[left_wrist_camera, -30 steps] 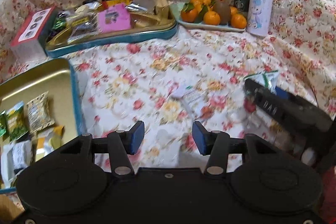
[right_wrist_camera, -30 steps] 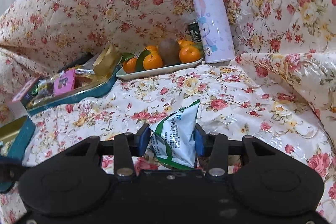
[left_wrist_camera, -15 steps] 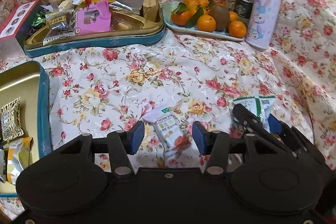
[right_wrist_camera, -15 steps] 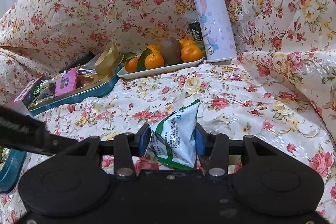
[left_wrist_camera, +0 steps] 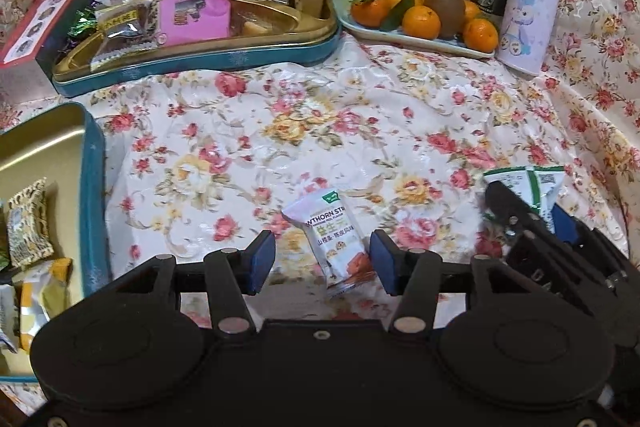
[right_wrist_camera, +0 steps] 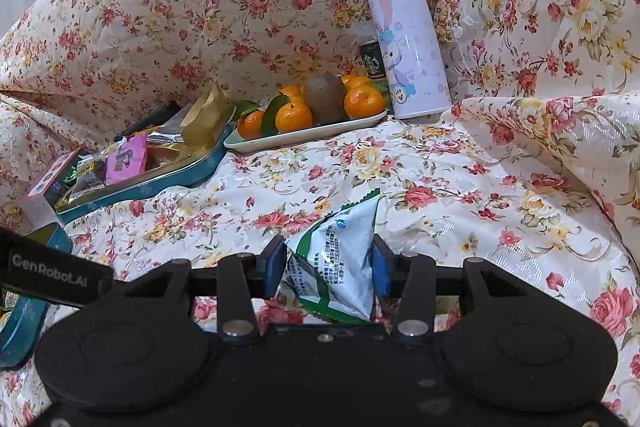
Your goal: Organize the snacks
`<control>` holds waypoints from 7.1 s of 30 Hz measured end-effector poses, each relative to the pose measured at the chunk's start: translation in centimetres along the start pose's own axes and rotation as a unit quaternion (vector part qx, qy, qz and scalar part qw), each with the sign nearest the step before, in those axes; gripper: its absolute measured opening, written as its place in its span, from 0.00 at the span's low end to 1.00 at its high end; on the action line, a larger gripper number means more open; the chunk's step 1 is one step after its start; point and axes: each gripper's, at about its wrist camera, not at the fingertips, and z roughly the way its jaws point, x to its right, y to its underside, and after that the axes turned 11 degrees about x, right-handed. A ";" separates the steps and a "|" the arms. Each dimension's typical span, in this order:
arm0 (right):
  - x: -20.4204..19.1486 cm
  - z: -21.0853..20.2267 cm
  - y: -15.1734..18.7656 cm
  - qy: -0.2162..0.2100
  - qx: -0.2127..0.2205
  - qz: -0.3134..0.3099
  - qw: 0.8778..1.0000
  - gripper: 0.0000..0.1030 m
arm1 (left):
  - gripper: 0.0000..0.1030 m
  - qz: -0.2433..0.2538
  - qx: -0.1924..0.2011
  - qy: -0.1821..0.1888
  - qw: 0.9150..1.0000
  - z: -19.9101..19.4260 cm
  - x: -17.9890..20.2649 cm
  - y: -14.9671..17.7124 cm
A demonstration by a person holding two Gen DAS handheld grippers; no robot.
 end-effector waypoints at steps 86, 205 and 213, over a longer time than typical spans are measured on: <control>-16.2 -7.9 -1.6 -0.072 0.014 -0.030 0.997 0.32 | 0.26 -0.129 0.098 -0.076 0.984 -12.8 -28.3 3.6; -30.5 -9.9 1.6 -0.122 -0.096 -0.140 0.978 0.55 | 0.34 -0.109 0.076 -0.173 0.976 -14.8 -28.0 6.7; -30.6 -10.0 1.6 -0.120 -0.098 -0.139 0.978 0.55 | 0.34 -0.106 0.070 -0.172 0.977 -14.5 -28.1 6.6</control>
